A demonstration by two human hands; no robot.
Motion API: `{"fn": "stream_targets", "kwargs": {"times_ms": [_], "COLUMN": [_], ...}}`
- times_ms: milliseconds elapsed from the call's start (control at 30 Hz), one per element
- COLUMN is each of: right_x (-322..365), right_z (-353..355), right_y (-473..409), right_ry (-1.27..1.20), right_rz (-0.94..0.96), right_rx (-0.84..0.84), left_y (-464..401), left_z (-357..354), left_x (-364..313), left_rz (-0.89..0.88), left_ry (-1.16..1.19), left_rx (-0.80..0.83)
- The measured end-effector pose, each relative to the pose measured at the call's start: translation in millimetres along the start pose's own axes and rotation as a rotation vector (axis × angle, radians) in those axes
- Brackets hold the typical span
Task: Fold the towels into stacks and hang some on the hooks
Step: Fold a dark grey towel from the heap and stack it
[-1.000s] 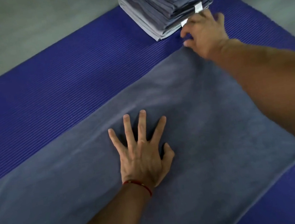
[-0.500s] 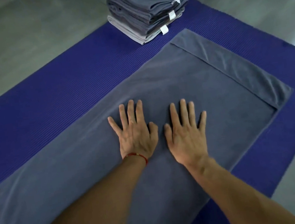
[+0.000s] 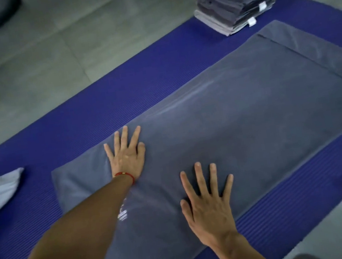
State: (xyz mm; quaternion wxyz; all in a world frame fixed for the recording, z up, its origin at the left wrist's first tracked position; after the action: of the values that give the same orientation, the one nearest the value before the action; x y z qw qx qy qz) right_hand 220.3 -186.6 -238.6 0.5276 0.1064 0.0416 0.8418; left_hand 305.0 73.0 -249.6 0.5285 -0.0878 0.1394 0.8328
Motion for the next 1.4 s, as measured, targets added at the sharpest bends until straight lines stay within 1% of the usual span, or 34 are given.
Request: {"fn": "stream_targets", "kwargs": {"times_ms": [133, 233, 333, 400, 500, 567, 633, 700, 733, 833, 933, 1033, 1100, 1133, 1200, 1233, 1333, 1400], "right_x": [68.1, 116.3, 148.3, 162.2, 184.5, 197.7, 200.8, 197.5, 195.6, 193.2, 176.4, 139.9, 108.0, 91.1, 53.3, 33.1, -25.9, -63.5], "right_z": [-11.8, -20.1, -27.3, -30.1, -37.6, -42.7, -45.3, -45.3, -44.9, -42.1, -25.7, 3.9, 22.4, 28.9, 38.9, 43.5, 54.3, 60.5], "right_y": [26.7, 46.2, 64.8, 76.8, 98.6, 111.3, 114.4, 111.0, 109.2, 105.2, 97.4, 82.6, 73.6, 69.2, 58.0, 51.0, 33.8, 25.6], "right_ry": [-0.043, -0.079, -0.064, -0.072, -0.075, -0.049, -0.023, -0.047, -0.079, -0.278, -0.513, -0.581, -0.566, -0.563, -0.573, -0.580, -0.574, -0.571], "right_rz": [0.219, 0.382, 0.569, 0.657, 0.712, 0.713, 0.682, 0.641, 0.626, 0.557, 0.494, 0.405, 0.292, 0.222, 0.062, -0.024, -0.238, -0.359], "right_rx": [0.039, 0.079, 0.115, 0.139, 0.152, 0.155, 0.090, 0.003, -0.024, -0.079, -0.180, -0.292, -0.314, -0.318, -0.342, -0.355, -0.387, -0.403], "left_y": [42.2, 70.5, 84.3, 82.0, 64.8, 52.8, 40.6, 31.6, 29.7, 31.2, 31.1, 28.5, 26.7, 25.1, 21.3, 19.1, 11.8, 4.8], "left_z": [23.9, 37.3, 49.8, 57.0, 70.7, 83.0, 95.2, 103.0, 105.7, 114.3, 126.6, 143.2, 154.7, 158.7, 162.5, 162.6, 152.5, 138.4], "left_x": [105.8, 157.1, 187.5, 199.7, 202.7, 201.6, 201.4, 204.8, 207.7, 213.7, 211.6, 195.5, 173.7, 162.2, 138.9, 126.3, 78.3, 39.6], "left_rz": [0.067, 0.163, 0.246, 0.286, 0.345, 0.353, 0.287, 0.194, 0.177, 0.208, 0.198, 0.211, 0.228, 0.220, 0.156, 0.114, -0.010, -0.026], "left_ry": [-0.066, -0.056, -0.013, 0.034, 0.152, 0.201, 0.223, 0.238, 0.266, 0.372, 0.430, 0.590, 0.699, 0.732, 0.726, 0.696, 0.538, 0.546], "left_rx": [0.028, 0.048, 0.088, 0.081, 0.036, -0.013, -0.037, -0.008, -0.004, 0.002, 0.002, -0.045, -0.049, -0.019, 0.030, 0.018, -0.096, -0.149]}}
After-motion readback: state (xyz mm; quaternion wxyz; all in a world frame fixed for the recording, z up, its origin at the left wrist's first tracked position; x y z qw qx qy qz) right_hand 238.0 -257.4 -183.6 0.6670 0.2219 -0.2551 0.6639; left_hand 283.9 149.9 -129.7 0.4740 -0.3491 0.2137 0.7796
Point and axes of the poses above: each hand's wrist, its own y-axis away from the middle knuckle, its own z-axis out of the back of the hand, x = y × z, the point moved 2 cm from there along -y, towards the middle knuckle, and after that the axes turned 9 degrees about y, right-handed, at the moved point
